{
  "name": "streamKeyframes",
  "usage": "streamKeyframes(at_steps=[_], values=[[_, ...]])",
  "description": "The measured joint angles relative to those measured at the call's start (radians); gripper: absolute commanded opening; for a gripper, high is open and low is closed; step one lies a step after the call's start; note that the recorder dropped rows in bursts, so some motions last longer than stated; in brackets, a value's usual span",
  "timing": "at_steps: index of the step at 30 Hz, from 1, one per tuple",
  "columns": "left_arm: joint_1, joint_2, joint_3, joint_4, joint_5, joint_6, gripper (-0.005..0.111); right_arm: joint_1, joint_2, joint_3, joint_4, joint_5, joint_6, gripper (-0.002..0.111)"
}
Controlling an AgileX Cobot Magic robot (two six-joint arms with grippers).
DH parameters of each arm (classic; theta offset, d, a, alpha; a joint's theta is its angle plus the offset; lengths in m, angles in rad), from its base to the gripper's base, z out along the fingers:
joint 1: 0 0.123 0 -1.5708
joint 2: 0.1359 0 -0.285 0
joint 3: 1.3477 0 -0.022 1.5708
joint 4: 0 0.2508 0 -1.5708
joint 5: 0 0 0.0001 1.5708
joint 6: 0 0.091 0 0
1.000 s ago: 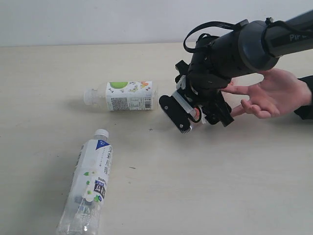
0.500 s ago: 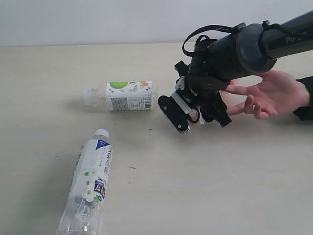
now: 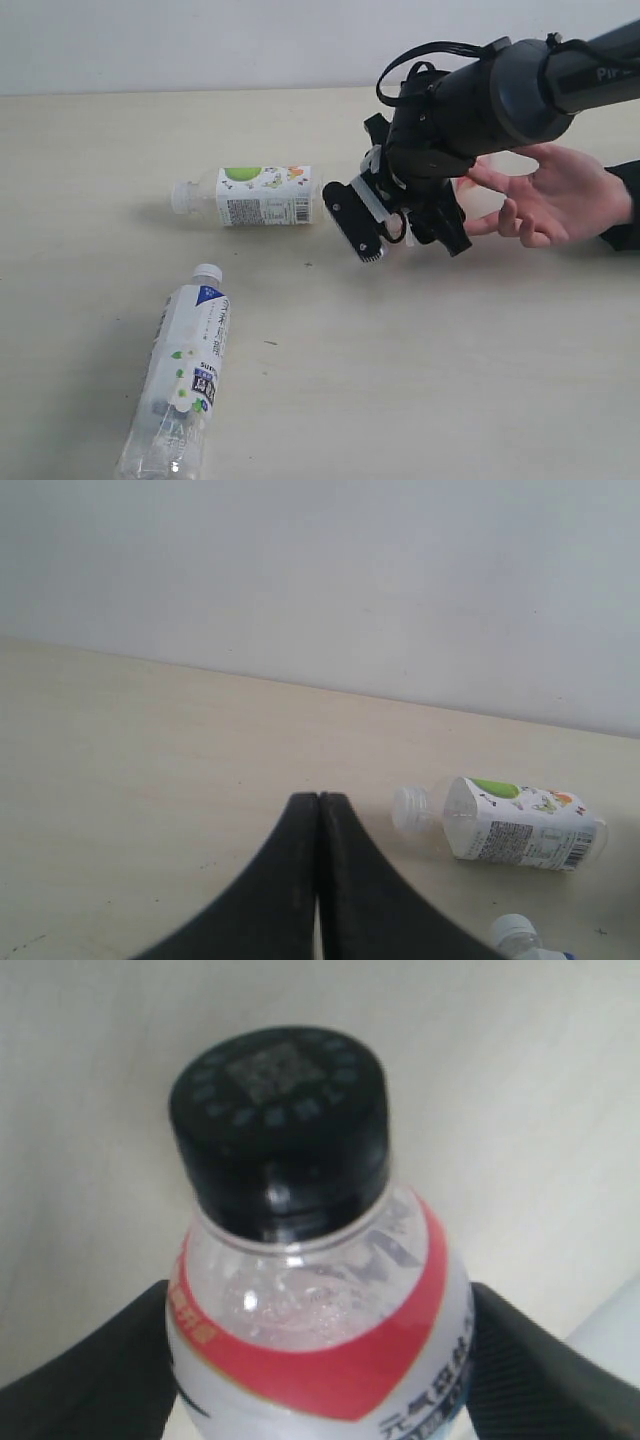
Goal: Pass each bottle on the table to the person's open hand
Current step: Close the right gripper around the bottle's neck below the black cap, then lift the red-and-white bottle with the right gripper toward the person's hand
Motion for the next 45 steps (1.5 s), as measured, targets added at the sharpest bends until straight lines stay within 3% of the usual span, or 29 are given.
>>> streamKeyframes(at_steps=[18, 32, 45], values=[[0.000, 0.000, 0.000, 0.000, 0.000, 0.000, 0.000, 0.000, -0.123, 0.000, 0.005, -0.045, 0.086, 0.000], [0.000, 0.000, 0.000, 0.000, 0.000, 0.000, 0.000, 0.000, -0.260, 0.000, -0.001, -0.091, 0.396, 0.000], [0.000, 0.000, 0.000, 0.000, 0.000, 0.000, 0.000, 0.000, -0.330, -0.102, 0.073, 0.164, 0.571, 0.000]])
